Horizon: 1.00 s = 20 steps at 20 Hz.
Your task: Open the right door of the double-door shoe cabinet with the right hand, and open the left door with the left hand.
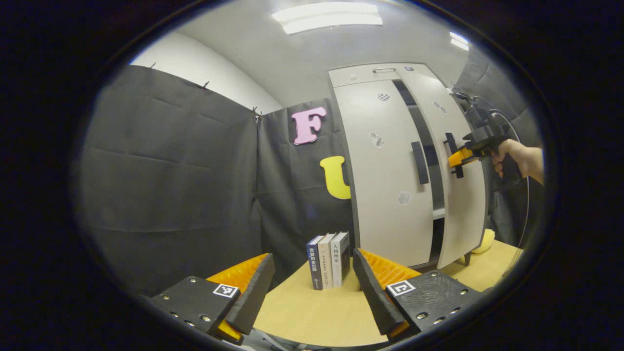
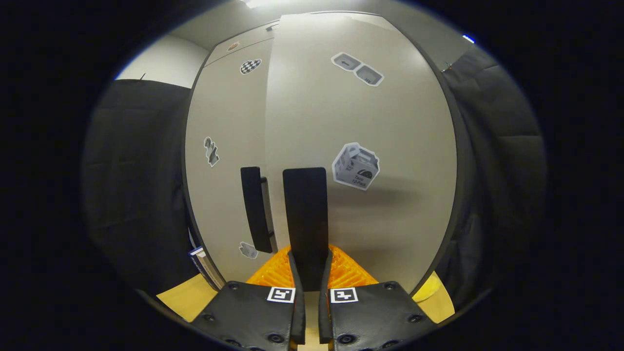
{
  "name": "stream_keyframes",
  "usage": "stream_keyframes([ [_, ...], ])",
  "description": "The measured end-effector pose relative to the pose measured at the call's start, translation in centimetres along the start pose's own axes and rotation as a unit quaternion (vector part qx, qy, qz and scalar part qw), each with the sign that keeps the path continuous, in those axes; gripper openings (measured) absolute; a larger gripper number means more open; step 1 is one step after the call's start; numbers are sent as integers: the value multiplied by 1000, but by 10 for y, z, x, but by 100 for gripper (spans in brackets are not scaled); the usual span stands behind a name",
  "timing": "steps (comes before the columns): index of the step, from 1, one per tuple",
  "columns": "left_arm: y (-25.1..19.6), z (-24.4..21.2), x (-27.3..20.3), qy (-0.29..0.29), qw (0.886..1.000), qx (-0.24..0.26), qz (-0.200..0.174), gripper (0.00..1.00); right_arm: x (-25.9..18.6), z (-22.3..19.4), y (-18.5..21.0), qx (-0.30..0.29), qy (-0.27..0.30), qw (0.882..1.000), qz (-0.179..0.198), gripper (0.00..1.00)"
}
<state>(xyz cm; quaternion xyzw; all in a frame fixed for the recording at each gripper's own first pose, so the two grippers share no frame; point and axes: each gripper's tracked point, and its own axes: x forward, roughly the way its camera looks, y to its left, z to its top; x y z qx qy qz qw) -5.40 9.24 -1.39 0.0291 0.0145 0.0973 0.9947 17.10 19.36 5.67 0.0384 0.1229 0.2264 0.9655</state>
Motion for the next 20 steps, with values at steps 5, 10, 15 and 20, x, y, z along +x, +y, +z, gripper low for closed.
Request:
stream_keyframes([
  [5,-12,1,3,-2,1000,-4,-16,96,-28,-4,-9,6,3,1000,17,12],
  [10,-25,7,6,-9,1000,1,-30,96,-59,-6,-24,-2,13,1000,27,12],
  [15,-38,7,12,-10,999,2,-40,95,-89,-9,-48,1,15,1000,27,11],
  [20,-66,11,19,-9,998,1,-58,96,-109,-10,-72,0,12,1000,11,12],
])
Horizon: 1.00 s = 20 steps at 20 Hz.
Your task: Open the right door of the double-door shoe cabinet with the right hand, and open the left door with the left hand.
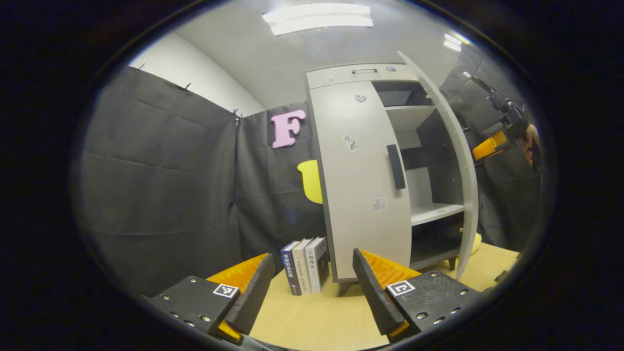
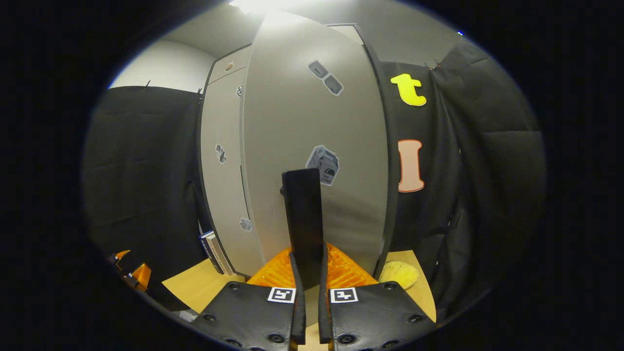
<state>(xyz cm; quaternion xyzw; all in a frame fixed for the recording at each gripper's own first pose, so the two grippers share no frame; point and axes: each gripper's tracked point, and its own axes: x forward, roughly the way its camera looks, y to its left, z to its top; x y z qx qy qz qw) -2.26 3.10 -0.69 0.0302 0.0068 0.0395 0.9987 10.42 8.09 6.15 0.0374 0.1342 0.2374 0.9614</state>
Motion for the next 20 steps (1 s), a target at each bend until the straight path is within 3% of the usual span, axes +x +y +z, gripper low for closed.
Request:
stream_keyframes([
  [9,-70,6,13,1,999,-5,-46,96,-13,1,-36,3,-11,999,-46,10],
  [15,-116,15,14,4,997,-7,-70,96,-21,3,-72,-10,-22,995,-95,10],
  [16,-122,17,14,4,997,-4,-72,96,-21,4,-72,-3,-25,996,-85,10],
  [18,-131,18,16,7,997,2,-72,95,-23,3,-62,11,-31,997,-63,0],
  [20,-142,24,18,8,998,0,-69,95,-26,7,-65,11,-42,998,-50,5],
])
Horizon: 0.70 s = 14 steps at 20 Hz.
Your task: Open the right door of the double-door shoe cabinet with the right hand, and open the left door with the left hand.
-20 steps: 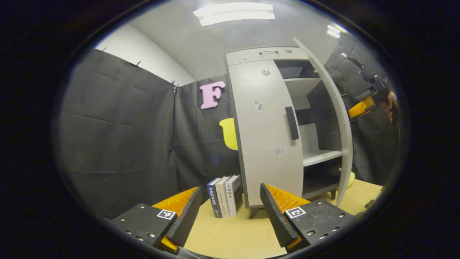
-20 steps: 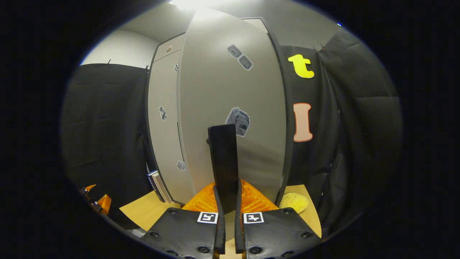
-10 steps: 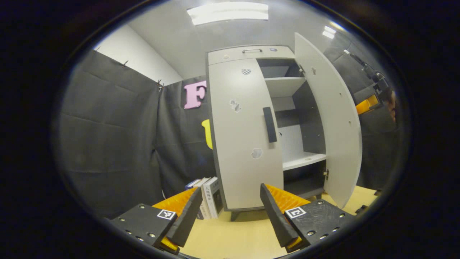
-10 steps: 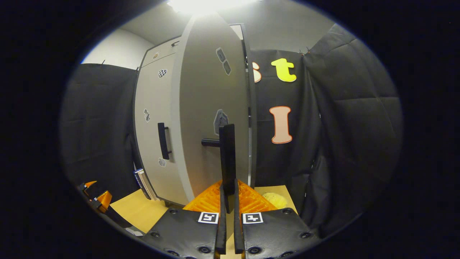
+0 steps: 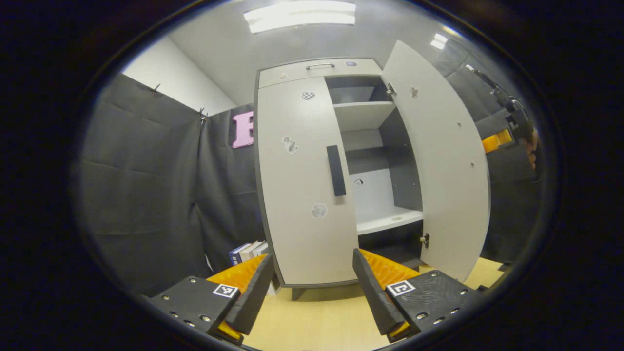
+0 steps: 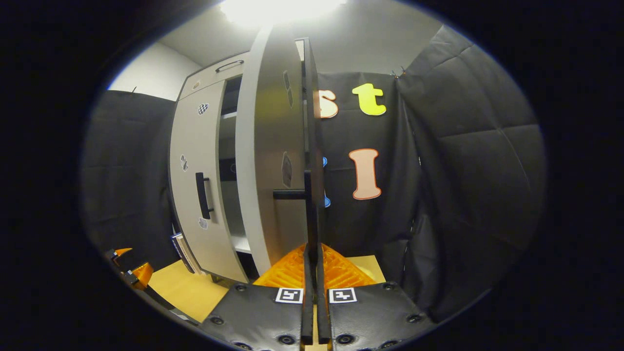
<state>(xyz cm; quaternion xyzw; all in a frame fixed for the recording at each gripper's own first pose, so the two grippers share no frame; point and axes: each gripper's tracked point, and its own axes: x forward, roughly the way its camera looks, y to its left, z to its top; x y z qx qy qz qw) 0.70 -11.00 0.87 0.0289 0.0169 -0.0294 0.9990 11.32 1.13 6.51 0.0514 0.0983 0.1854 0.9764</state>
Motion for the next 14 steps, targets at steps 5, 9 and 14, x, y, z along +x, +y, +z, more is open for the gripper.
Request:
stream_keyframes([
  [5,-19,28,27,1,1000,-12,-6,95,-17,11,-9,44,-40,998,3,5],
  [9,-25,53,66,-4,999,-28,-15,96,-26,3,-33,47,-44,997,-42,56],
  [14,-22,80,122,-33,999,-29,-25,95,-38,-11,-78,23,-24,988,-153,98],
])
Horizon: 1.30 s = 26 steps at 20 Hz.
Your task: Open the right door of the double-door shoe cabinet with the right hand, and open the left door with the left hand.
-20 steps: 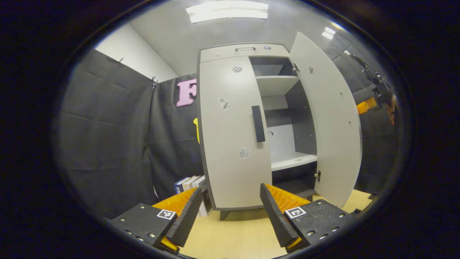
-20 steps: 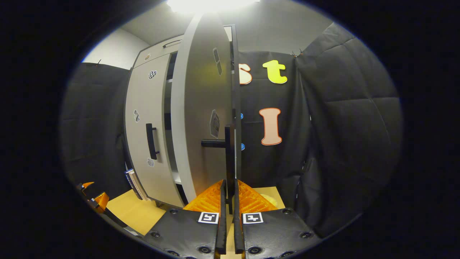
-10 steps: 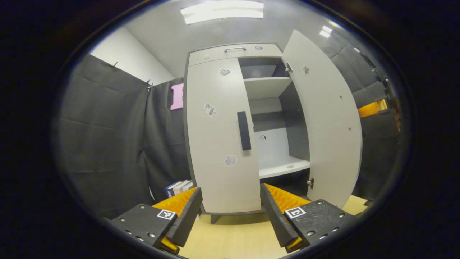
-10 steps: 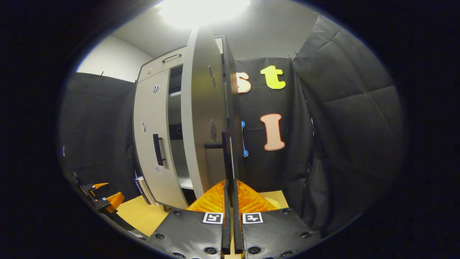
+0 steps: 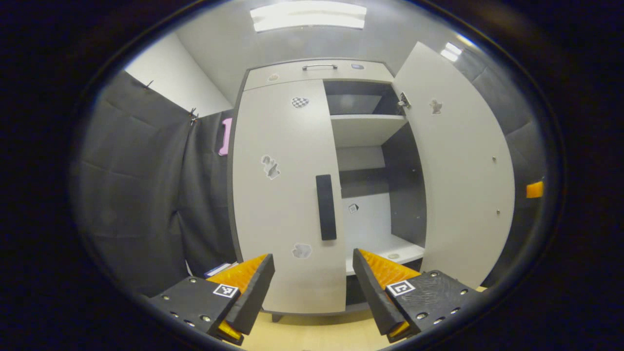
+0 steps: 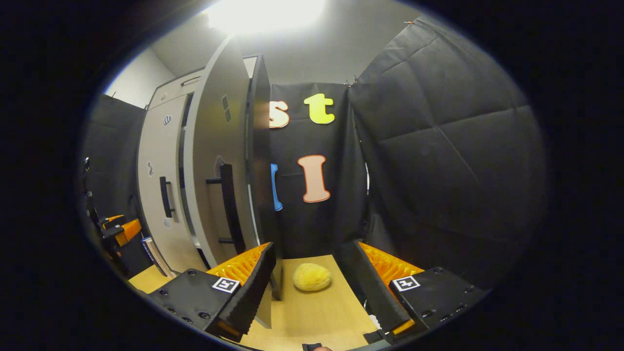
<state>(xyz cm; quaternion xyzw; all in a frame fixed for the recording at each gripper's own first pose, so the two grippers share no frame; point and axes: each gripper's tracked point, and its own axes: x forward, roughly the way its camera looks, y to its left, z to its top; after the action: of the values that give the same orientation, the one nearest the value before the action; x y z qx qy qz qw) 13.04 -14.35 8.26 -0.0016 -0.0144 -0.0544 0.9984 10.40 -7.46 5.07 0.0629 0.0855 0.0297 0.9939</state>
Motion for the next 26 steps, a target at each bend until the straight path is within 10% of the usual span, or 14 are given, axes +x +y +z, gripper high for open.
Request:
stream_keyframes([
  [17,-11,15,154,-14,999,-10,-39,94,-2,-30,-44,8,49,989,-143,98],
  [21,-18,14,165,-15,998,-17,-52,56,-4,-38,-48,5,63,987,-149,98],
  [26,-25,10,170,-3,997,-49,-58,36,-5,-40,-54,11,67,985,-156,98],
])
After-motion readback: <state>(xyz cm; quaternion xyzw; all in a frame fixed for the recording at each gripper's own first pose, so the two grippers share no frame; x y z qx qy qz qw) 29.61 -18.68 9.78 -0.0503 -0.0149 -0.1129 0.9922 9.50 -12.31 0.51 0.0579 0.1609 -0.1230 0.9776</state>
